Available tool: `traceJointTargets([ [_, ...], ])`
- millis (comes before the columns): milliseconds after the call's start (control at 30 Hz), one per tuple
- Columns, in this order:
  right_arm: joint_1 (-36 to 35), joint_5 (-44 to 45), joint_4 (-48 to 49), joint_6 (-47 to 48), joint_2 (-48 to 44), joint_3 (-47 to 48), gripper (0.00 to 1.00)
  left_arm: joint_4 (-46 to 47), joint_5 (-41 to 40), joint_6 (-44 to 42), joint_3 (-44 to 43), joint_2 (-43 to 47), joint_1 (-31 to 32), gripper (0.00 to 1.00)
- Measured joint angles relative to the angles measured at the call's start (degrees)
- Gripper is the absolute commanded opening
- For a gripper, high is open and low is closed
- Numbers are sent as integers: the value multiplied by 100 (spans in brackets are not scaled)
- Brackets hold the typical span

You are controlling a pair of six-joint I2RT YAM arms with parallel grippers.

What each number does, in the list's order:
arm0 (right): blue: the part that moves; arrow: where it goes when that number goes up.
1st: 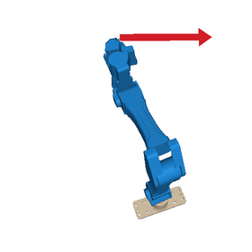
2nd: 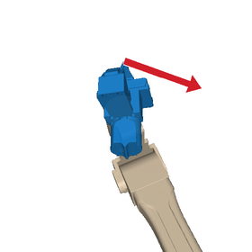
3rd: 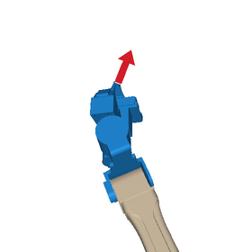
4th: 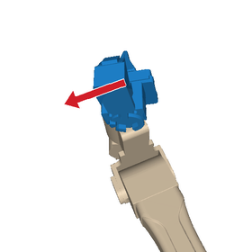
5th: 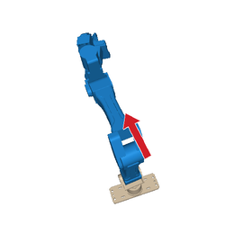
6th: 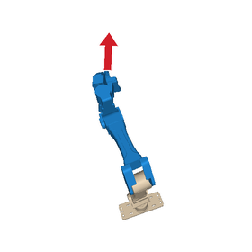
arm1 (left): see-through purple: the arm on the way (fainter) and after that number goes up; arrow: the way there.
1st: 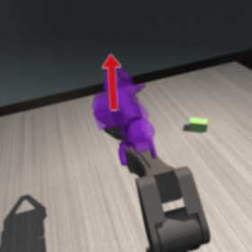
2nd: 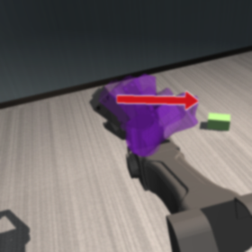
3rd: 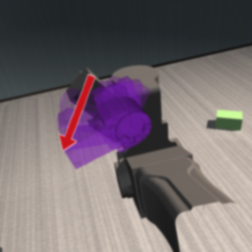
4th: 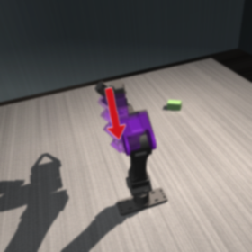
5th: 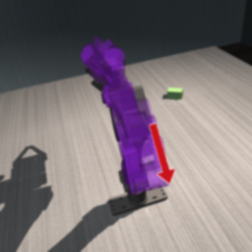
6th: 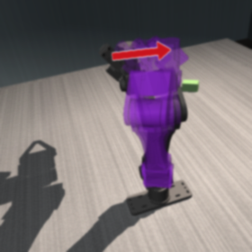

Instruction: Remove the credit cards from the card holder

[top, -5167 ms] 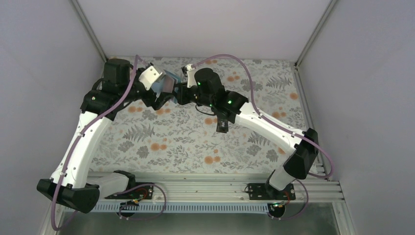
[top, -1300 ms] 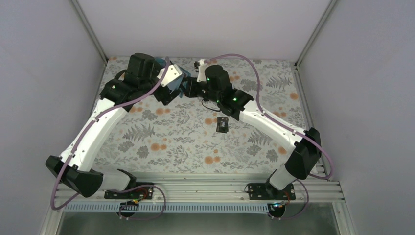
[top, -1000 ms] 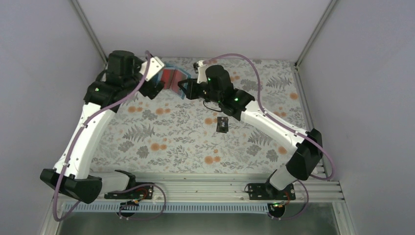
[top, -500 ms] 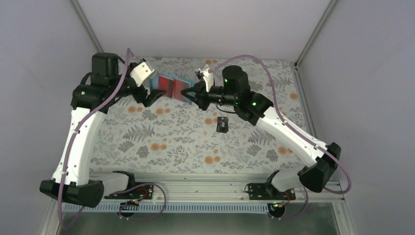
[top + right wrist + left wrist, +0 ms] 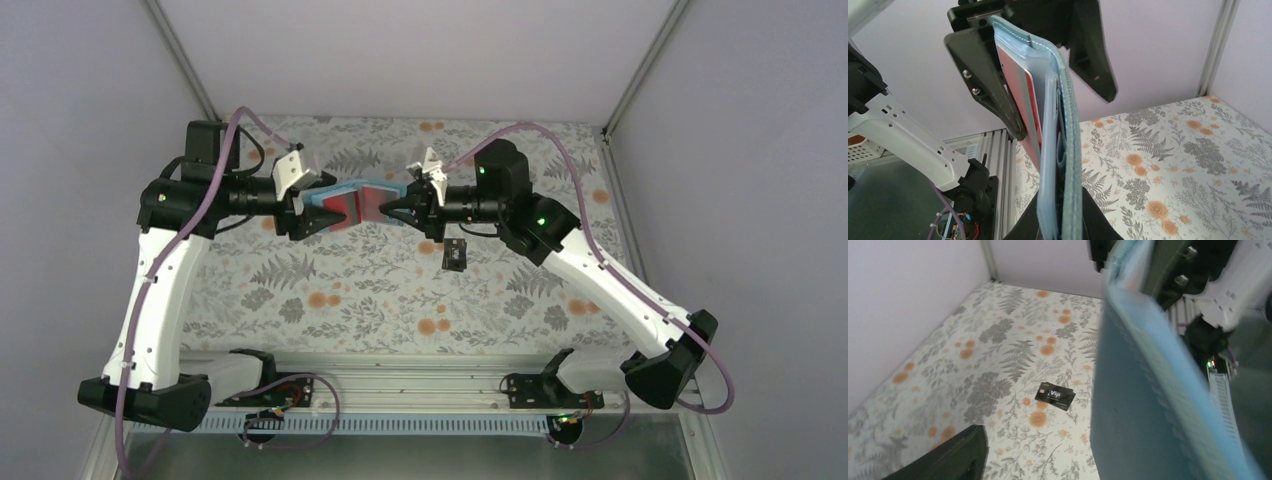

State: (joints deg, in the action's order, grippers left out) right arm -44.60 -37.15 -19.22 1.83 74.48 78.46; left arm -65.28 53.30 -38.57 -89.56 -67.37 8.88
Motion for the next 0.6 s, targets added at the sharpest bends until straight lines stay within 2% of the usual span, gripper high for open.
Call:
traceJointTargets([
  [100, 74, -149, 4, 39, -13, -2, 4, -133, 367, -190, 76, 0, -9, 41],
  [167, 125, -232, 2, 48, -15, -2, 4, -234, 595, -339, 109, 7, -11, 19],
  [233, 173, -317, 2, 74, -15, -2, 4, -313, 723, -407, 146, 28, -9, 5],
  [333, 245, -487, -2, 105, -20, -7, 4, -398, 901, -542, 177, 66, -11, 2],
  [367, 264, -544, 0, 118, -20, -11, 9, -404, 918, -533, 181, 70, -11, 2],
  [533, 411, -614, -39, 116, -33, -15, 52, -291, 962, -256, 358, 122, -11, 2],
  [600, 557, -450, -76, 28, -76, -15, 63, -125, 876, -13, 494, 142, -15, 2],
])
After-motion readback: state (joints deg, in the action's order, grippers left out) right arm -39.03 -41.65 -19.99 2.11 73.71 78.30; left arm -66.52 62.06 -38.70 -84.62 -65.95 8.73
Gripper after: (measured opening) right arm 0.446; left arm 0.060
